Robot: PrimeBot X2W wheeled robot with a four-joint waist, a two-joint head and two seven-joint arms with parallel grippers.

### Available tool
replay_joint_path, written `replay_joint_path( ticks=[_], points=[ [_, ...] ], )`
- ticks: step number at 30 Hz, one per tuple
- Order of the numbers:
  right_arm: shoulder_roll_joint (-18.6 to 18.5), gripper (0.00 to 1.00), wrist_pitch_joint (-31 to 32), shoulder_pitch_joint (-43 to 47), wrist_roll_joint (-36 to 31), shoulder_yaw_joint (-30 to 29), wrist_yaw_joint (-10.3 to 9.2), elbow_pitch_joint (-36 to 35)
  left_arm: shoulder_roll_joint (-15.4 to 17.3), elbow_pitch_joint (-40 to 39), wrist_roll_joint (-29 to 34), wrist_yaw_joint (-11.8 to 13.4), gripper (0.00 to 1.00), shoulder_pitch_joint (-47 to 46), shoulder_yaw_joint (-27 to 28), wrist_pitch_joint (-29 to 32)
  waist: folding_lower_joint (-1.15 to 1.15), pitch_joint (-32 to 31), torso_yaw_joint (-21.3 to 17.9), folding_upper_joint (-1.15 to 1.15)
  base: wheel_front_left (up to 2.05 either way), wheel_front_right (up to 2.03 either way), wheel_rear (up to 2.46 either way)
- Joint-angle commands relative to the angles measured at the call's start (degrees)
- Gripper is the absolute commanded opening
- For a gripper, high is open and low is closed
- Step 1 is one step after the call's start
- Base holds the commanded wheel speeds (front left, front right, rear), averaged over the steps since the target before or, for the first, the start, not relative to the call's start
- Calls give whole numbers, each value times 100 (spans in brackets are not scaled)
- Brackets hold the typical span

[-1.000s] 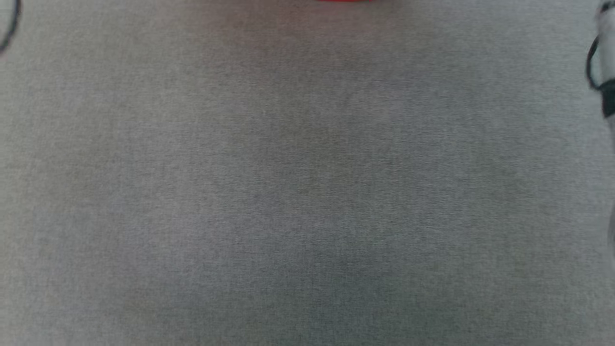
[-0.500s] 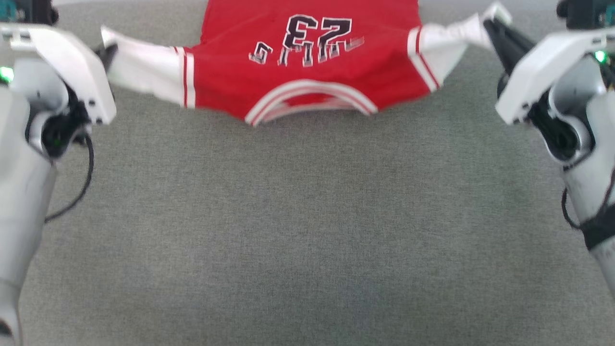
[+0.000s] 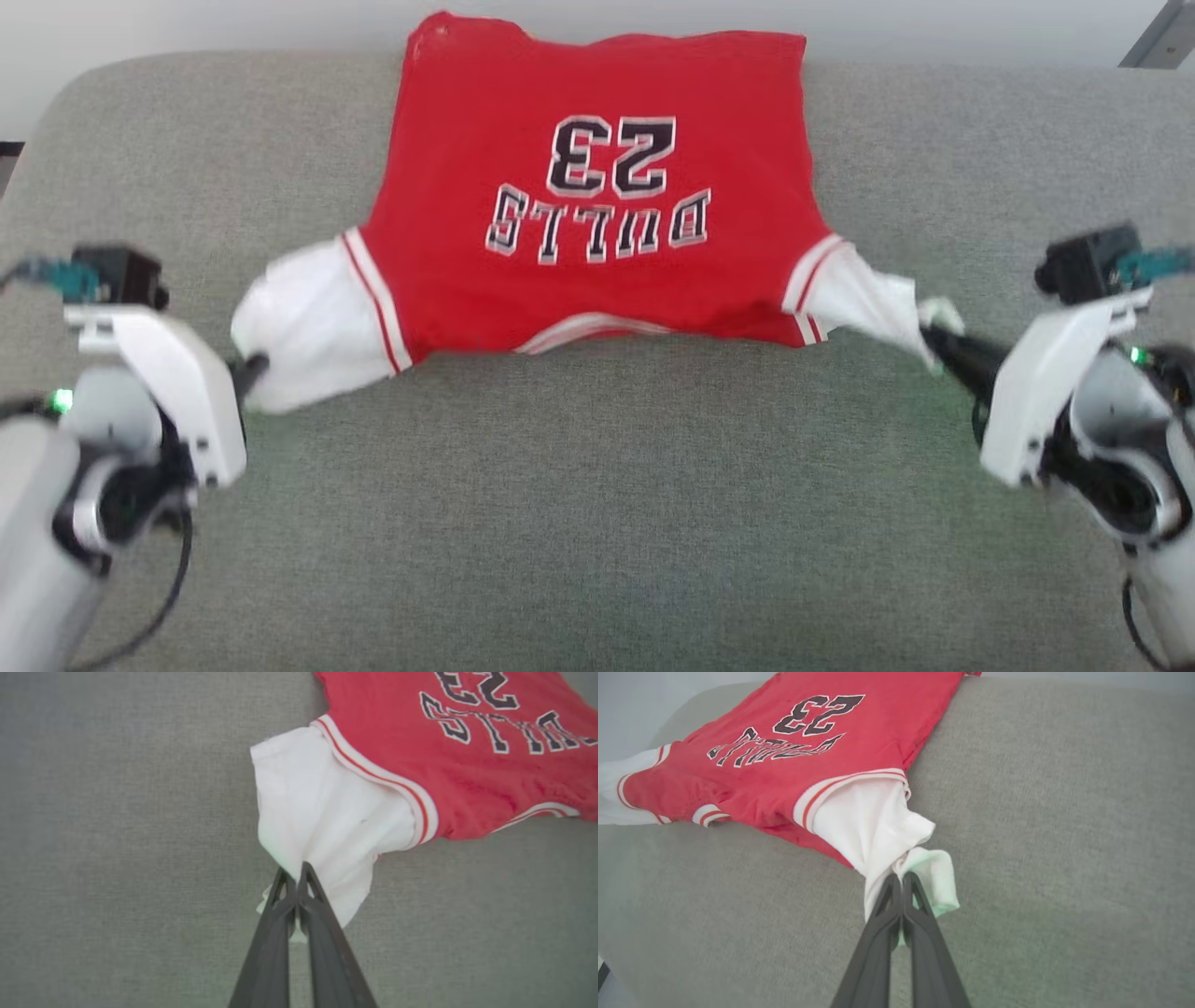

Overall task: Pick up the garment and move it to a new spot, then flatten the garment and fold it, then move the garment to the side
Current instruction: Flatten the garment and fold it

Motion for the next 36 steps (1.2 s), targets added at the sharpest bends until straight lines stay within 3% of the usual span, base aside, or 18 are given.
replay_joint_path(
  ticks=[1, 10, 16, 20, 25, 27, 28, 29, 36],
  points=[
    [-39, 0, 254, 334, -12, -96, -2, -287, 155, -429, -120, 248, 0, 401, 61, 90, 0, -37, 5, 0, 0, 0, 0],
    [63, 0, 1731, 1906, 34, -934, -2, -1875, 975, -2450, -599, 1387, 0, 2167, 339, 434, 0, -144, -2, 0, 0, 0, 0],
    [425, 0, 2727, 2931, -105, -1563, -2, -2727, 1327, -3266, -896, 1941, 0, 3099, 391, 601, 0, -147, 13, 0, 0, 0, 0],
    [640, 0, 2925, 3222, -272, -1749, -2, -2953, 1394, -3416, -889, 2035, 0, 3354, 384, 555, 0, -106, 23, 0, 0, 0, 0],
    [805, 0, 2859, 3210, -577, -1618, -2, -2787, 1197, -3275, -844, 1878, 0, 3363, 334, 347, 0, -4, 21, 0, 0, 0, 0],
    [786, 27, 2767, 3120, -695, -1508, -2, -2682, 1084, -3164, -795, 1782, 0, 3257, 335, 217, 0, 41, 15, 0, 0, 0, 0],
    [754, 45, 2737, 3102, -777, -1464, -2, -2663, 1018, -3107, -767, 1735, 0, 3200, 341, 135, 0, 60, 14, 0, 0, 0, 0],
    [738, 100, 2705, 3059, -801, -1445, -2, -2677, 949, -3062, -734, 1683, 0, 3148, 351, 43, 0, 81, 10, 0, 0, 0, 0],
    [658, 100, 2565, 2723, -950, -1616, -2, -3299, 650, -2776, -542, 1293, 0, 2923, 395, -554, 0, 188, -31, 0, 0, 0, 0]
  ],
)
